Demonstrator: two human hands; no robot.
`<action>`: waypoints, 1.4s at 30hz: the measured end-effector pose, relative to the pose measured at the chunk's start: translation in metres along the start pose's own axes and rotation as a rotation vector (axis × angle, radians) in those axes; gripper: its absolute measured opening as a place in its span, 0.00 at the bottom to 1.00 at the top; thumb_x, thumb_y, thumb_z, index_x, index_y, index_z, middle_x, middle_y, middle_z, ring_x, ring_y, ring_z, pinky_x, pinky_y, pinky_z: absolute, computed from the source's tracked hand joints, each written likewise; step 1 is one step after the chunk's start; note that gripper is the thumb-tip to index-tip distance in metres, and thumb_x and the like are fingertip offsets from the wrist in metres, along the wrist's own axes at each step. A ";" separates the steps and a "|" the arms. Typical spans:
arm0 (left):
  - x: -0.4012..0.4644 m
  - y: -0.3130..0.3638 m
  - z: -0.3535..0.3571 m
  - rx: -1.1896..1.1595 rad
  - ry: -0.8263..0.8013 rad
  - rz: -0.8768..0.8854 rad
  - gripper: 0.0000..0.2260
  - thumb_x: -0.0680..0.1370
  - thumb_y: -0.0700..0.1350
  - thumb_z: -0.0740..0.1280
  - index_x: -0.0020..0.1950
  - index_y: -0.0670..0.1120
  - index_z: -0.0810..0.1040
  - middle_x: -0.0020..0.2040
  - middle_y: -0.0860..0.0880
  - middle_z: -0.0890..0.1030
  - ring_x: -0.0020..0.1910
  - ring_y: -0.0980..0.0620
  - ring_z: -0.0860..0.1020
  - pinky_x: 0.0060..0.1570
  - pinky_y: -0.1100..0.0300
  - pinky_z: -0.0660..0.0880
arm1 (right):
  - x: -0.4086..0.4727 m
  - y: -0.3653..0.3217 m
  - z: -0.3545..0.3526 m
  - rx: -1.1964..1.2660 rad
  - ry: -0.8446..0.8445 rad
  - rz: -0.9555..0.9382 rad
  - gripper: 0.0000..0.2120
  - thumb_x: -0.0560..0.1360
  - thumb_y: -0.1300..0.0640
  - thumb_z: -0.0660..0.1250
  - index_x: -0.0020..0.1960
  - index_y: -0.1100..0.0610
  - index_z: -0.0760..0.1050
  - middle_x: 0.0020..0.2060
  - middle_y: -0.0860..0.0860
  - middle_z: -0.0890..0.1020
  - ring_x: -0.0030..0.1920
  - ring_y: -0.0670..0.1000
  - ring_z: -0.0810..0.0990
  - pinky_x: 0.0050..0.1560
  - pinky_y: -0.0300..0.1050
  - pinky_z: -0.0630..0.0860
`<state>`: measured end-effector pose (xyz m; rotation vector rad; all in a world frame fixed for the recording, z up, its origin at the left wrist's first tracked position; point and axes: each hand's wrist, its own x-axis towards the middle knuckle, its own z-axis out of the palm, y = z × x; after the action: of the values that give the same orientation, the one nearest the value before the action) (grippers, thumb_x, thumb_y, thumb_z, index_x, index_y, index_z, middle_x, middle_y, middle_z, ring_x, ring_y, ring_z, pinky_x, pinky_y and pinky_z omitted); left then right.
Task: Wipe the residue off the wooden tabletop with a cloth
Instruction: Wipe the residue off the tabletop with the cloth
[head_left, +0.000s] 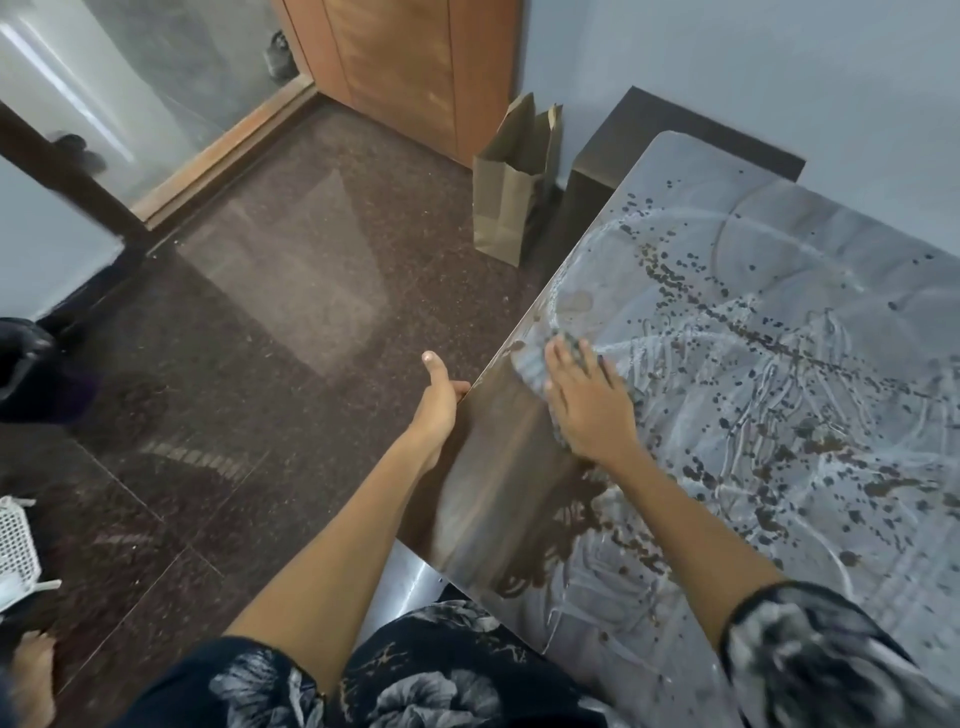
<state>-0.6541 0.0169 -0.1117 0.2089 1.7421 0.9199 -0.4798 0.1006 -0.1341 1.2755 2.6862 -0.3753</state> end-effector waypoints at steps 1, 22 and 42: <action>0.000 0.000 0.000 -0.016 0.005 0.001 0.36 0.77 0.65 0.35 0.43 0.47 0.78 0.47 0.48 0.79 0.48 0.51 0.76 0.53 0.59 0.65 | 0.014 -0.007 -0.004 0.033 0.025 0.085 0.26 0.80 0.46 0.36 0.76 0.51 0.43 0.76 0.47 0.46 0.76 0.53 0.44 0.74 0.54 0.43; 0.030 0.020 0.005 -0.291 -0.081 -0.161 0.45 0.75 0.67 0.32 0.59 0.35 0.75 0.64 0.38 0.74 0.62 0.43 0.73 0.64 0.52 0.65 | 0.019 -0.052 0.001 -0.037 0.010 -0.205 0.24 0.80 0.50 0.45 0.75 0.54 0.56 0.74 0.50 0.59 0.74 0.57 0.56 0.73 0.54 0.46; 0.047 0.048 0.033 -0.185 -0.116 -0.133 0.44 0.75 0.65 0.31 0.63 0.39 0.75 0.65 0.40 0.74 0.64 0.46 0.71 0.58 0.60 0.64 | -0.032 0.018 0.003 -0.086 -0.023 -0.344 0.23 0.81 0.48 0.47 0.74 0.52 0.57 0.72 0.47 0.61 0.73 0.52 0.58 0.72 0.53 0.55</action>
<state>-0.6570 0.0911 -0.1175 0.0240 1.5352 0.9466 -0.4460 0.0873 -0.1321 0.7797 2.8651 -0.3051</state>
